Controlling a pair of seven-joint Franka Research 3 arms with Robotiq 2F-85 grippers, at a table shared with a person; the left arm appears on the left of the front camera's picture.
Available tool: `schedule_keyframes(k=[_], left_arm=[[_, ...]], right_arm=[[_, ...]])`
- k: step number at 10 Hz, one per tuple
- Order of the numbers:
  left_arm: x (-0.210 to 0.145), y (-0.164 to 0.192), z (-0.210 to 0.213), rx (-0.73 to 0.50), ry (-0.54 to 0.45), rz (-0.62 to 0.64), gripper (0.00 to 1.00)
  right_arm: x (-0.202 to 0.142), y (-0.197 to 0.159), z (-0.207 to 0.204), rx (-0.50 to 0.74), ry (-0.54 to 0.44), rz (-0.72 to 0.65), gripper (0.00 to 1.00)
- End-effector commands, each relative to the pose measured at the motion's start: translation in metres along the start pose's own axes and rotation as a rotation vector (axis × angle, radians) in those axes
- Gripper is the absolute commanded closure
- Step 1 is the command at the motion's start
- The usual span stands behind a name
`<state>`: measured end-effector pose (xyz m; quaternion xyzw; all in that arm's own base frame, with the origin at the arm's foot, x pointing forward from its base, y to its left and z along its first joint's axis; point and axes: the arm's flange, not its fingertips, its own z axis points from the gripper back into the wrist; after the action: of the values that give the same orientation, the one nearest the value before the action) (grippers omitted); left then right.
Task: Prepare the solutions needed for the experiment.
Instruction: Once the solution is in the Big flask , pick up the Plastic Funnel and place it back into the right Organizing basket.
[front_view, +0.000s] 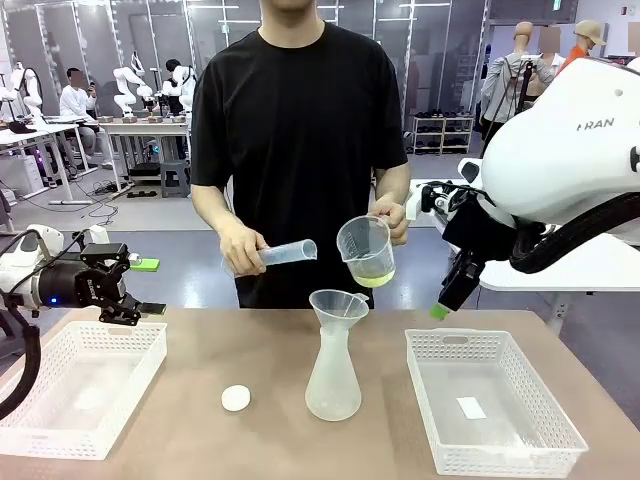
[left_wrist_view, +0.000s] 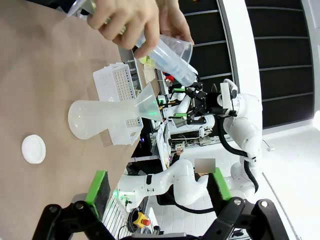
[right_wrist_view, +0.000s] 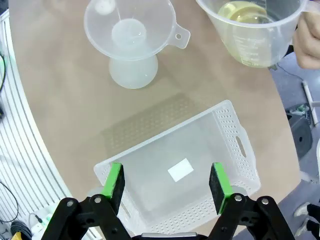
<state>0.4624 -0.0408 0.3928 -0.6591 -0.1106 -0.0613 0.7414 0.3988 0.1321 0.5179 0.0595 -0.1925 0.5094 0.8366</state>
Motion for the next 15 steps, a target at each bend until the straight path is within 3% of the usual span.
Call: schedule_keyframes(k=[1, 5, 6, 8, 12, 15], left_arm=[[0.000, 0.000, 0.000, -0.001, -0.001, -0.009, 0.00], [0.000, 0.000, 0.000, -0.001, -0.001, -0.009, 0.00], [0.000, 0.000, 0.000, -0.001, -0.001, -0.009, 0.00], [0.000, 0.000, 0.000, -0.001, -0.001, -0.009, 0.00], [0.000, 0.000, 0.000, -0.001, -0.001, -0.009, 0.00], [0.000, 0.000, 0.000, -0.001, -0.001, -0.009, 0.00]], right_arm=[[0.011, 0.007, -0.004, -0.013, -0.012, 0.104, 0.15], [0.011, 0.011, -0.002, 0.000, -0.003, 0.077, 0.15], [0.008, 0.000, -0.008, 0.018, -0.008, -0.071, 0.15], [-0.020, -0.018, -0.011, 0.164, -0.114, -0.376, 0.15], [-0.085, -0.039, -0.021, 0.458, -0.312, -0.840, 0.15], [-0.121, -0.049, -0.046, 0.535, -0.420, -1.075, 0.15]])
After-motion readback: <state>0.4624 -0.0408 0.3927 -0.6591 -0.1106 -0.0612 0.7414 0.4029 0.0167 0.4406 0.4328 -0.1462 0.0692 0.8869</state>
